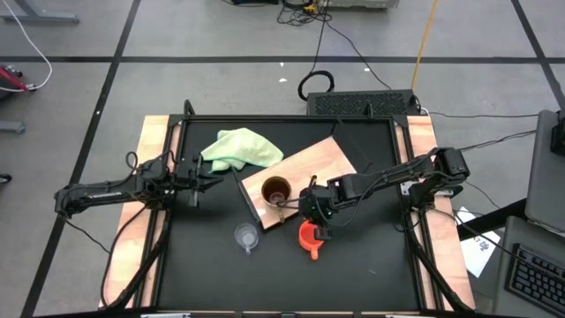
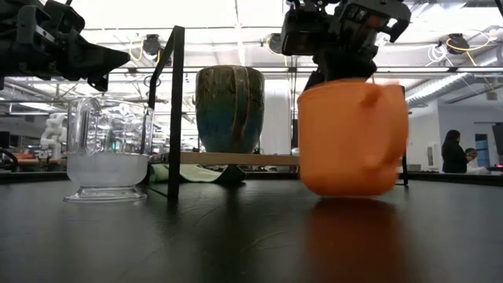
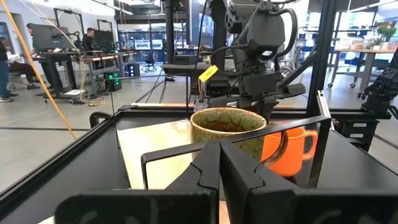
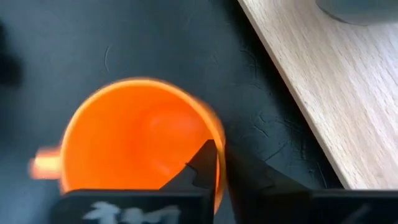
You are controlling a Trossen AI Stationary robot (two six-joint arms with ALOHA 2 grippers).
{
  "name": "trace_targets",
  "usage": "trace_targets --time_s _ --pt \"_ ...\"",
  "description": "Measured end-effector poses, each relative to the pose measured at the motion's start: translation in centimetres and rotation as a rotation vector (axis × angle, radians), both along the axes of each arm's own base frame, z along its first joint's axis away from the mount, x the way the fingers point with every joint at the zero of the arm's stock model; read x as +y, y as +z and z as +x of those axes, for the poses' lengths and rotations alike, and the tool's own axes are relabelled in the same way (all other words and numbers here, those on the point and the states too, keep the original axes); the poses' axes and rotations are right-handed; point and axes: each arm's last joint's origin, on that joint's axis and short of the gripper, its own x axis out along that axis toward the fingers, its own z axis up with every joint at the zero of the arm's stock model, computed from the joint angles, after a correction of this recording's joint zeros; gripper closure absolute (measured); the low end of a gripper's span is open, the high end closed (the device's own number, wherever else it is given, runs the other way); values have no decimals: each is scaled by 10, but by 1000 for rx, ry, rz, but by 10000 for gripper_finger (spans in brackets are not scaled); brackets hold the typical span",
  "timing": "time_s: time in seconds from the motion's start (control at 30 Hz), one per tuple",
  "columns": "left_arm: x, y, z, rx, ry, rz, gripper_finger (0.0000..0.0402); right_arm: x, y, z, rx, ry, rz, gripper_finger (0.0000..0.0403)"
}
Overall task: Stack small to large cups/mugs on shelf
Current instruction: Put the orange mug on the shelf
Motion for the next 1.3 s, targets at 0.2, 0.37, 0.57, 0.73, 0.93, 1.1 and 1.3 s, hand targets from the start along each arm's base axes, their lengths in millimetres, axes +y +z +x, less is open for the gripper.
trace_targets --time_s 0.2,0.37,0.57,0.73,0.93,1.1,1.3 --pt "0 0 0 0 0 0 389 0 0 0 -6 1 -19 392" --pt "0 0 0 0 0 0 389 -1 0 0 -9 27 -36 398" --pt "0 0 0 0 0 0 389 -1 2 -4 -1 60 -51 400" --pt "0 0 0 1 0 0 389 -2 14 -7 -51 68 -50 401" --pt "0 0 0 1 0 0 389 -3 32 -11 -137 71 -49 402" --pt "0 0 0 1 1 0 389 -4 33 -17 -191 64 -64 402" --pt "0 -1 0 13 0 -3 389 -7 18 -32 -201 29 -44 402"
